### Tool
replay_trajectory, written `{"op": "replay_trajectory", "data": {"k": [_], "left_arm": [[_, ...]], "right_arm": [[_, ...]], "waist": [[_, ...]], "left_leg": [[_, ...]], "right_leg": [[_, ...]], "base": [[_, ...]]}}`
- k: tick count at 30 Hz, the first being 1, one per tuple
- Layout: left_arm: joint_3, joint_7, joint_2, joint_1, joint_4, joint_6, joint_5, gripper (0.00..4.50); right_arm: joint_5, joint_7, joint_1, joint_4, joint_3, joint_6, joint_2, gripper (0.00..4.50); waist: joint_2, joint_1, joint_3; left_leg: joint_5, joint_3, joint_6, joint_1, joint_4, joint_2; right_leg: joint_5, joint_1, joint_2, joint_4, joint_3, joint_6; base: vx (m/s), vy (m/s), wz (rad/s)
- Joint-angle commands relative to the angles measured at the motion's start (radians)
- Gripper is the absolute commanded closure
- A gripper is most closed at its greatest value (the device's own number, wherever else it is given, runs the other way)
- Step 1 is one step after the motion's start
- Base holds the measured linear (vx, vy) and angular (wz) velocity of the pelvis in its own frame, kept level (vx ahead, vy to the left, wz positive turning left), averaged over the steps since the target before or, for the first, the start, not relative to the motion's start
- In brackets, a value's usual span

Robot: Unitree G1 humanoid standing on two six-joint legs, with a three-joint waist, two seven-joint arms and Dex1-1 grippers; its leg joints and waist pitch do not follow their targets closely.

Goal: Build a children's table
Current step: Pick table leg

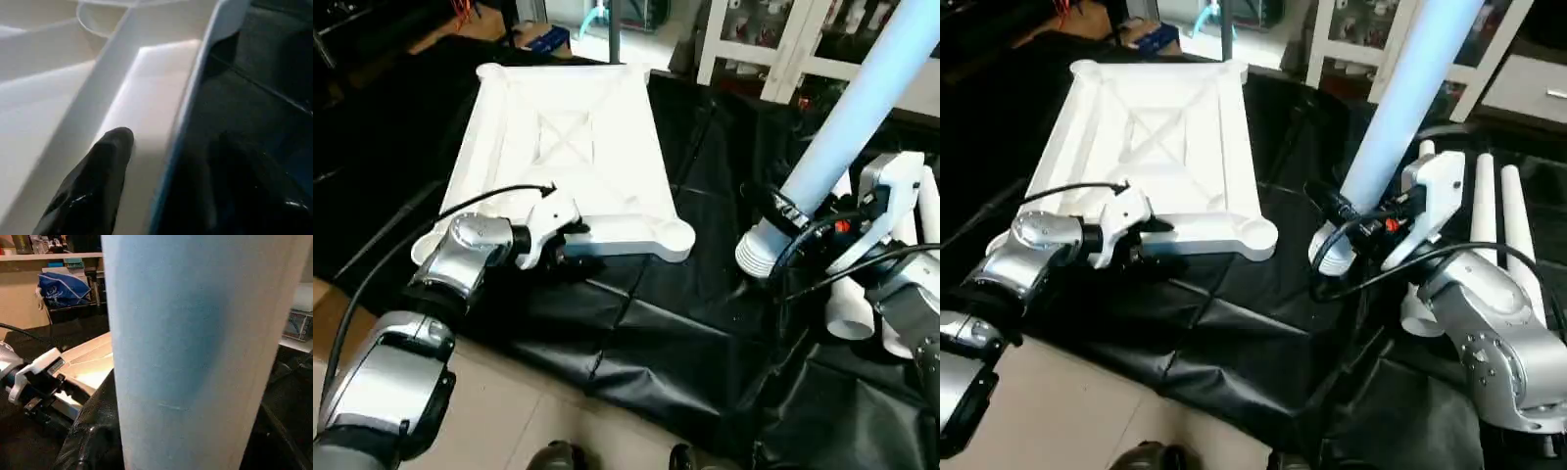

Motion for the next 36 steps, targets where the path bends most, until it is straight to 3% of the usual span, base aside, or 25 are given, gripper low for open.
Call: {"op": "replay_trajectory", "data": {"k": [1, 19, 22, 28, 31, 35, 36], "left_arm": [[-0.003, -0.021, 0.0, -0.019, 0.008, -0.013, 0.015, 1.57], [0.007, -0.118, -0.045, -0.006, -0.005, -0.028, -0.003, 2.91], [0.006, -0.135, -0.043, 0.005, -0.016, -0.033, 0.003, 2.98], [-0.003, -0.157, -0.032, 0.083, -0.119, -0.02, -0.006, 3.32], [-0.003, -0.158, -0.031, 0.09, -0.128, -0.019, -0.005, 3.53], [-0.012, -0.087, -0.026, 0.206, -0.259, -0.005, 0.018, 3.66], [-0.016, -0.074, -0.023, 0.23, -0.29, 0.004, 0.024, 3.68]], "right_arm": [[0.018, 0.003, 0.008, -0.032, -0.021, 0.006, -0.005, 2.67], [0.014, 0.013, 0.004, -0.028, -0.017, 0.007, -0.005, 2.67], [0.015, 0.014, 0.004, -0.031, -0.016, 0.009, -0.005, 2.67], [0.025, 0.003, 0.011, -0.034, -0.012, 0.009, 0.018, 2.67], [0.028, 0.002, 0.012, -0.034, -0.012, 0.01, 0.021, 2.67], [-0.026, -0.008, 0.0, 0.029, 0.013, -0.055, 0.062, 2.67], [-0.033, -0.011, -0.006, 0.039, 0.015, -0.062, 0.069, 2.67]], "waist": [[-0.002, 0.003, -0.078], [-0.006, 0.007, -0.079], [-0.005, 0.007, -0.079], [-0.005, 0.013, -0.073], [-0.006, 0.016, -0.071], [0.002, 0.01, -0.064], [0.0, 0.005, -0.066]], "left_leg": [[-0.126, -0.021, 0.046, 0.025, -0.08, 0.066], [-0.104, -0.019, 0.064, 0.024, -0.08, 0.067], [-0.107, -0.018, 0.062, 0.025, -0.08, 0.068], [-0.132, -0.015, 0.054, 0.026, -0.086, 0.073], [-0.165, -0.005, 0.048, 0.037, -0.089, 0.072], [-0.19, -0.008, 0.034, 0.027, -0.097, 0.076], [-0.195, -0.007, 0.03, 0.029, -0.098, 0.076]], "right_leg": [[-0.07, 0.055, -0.085, -0.059, 0.039, -0.295], [-0.053, 0.057, -0.087, -0.059, 0.04, -0.3], [-0.054, 0.055, -0.085, -0.058, 0.039, -0.301], [-0.082, 0.049, -0.088, -0.06, 0.039, -0.292], [-0.128, 0.041, -0.084, -0.069, 0.038, -0.278], [-0.151, 0.038, -0.089, -0.069, 0.036, -0.26], [-0.149, 0.039, -0.087, -0.07, 0.036, -0.257]], "base": [[0.0, 0.0, 0.0], [0.0, 0.0, 0.0], [0.0, 0.0, 0.0], [0.0, 0.0, 0.0], [0.0, 0.0, 0.0], [0.0, 0.0, 0.0], [0.0, 0.0, 0.0]]}}
